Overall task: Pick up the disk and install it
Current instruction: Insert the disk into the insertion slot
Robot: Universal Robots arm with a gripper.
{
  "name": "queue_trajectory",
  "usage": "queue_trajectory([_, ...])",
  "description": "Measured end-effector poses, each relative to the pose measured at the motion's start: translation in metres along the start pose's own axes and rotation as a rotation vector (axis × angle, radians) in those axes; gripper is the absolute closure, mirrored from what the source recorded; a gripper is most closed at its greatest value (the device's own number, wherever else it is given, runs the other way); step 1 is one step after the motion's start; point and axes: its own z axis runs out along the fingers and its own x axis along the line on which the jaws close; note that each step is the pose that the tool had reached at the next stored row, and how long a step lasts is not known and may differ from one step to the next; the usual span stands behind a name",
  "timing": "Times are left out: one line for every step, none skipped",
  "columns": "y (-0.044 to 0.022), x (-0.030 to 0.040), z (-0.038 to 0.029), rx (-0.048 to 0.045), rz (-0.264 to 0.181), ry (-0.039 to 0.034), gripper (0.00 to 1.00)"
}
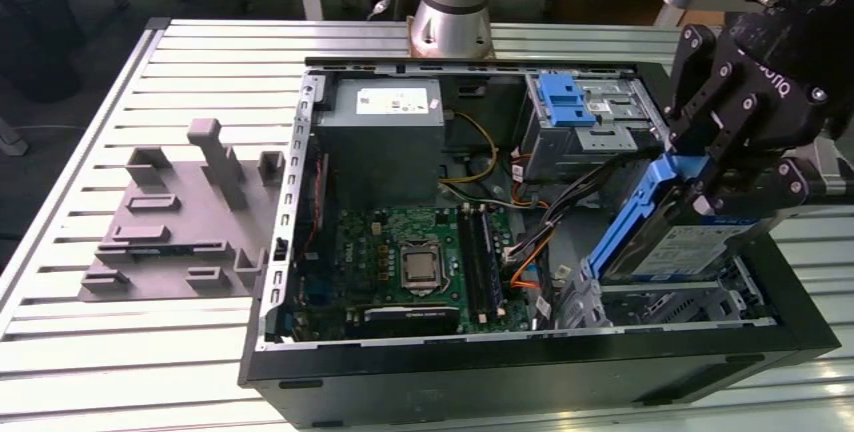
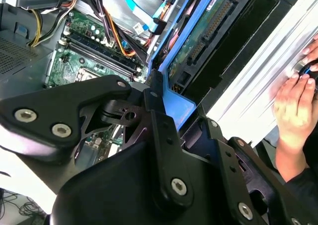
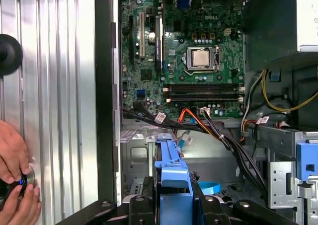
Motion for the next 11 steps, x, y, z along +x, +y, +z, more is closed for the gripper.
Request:
queue_trajectory([0.0,0.0,0.0008,0.0,0.0,-0.0001,0.63])
queue_trajectory([0.0,0.0,0.0016,0.0,0.0,0.0,0.63])
queue_trajectory([0.0,0.0,0.0025,0.0,0.0,0.0,0.63])
queue_trajectory([0.0,0.0,0.0034,0.0,0.0,-0.0001,0.63])
queue_trajectory([0.0,0.0001,0.0041,0.0,0.0,0.0,0.63])
queue_trajectory([0.0,0.0001,0.0049,0.0,0.0,0.0,0.63])
queue_trajectory([0.0,0.0001,0.0057,0.0,0.0,-0.0001,0.63])
queue_trajectory([0.0,0.0001,0.0065,0.0,0.0,-0.0001,0.63])
queue_trajectory([0.0,0.0001,0.0072,0.0,0.0,0.0,0.63])
queue_trajectory([0.0,0.0001,0.0079,0.0,0.0,0.0,0.63])
queue_trajectory([0.0,0.0001,0.0087,0.0,0.0,-0.0001,0.63])
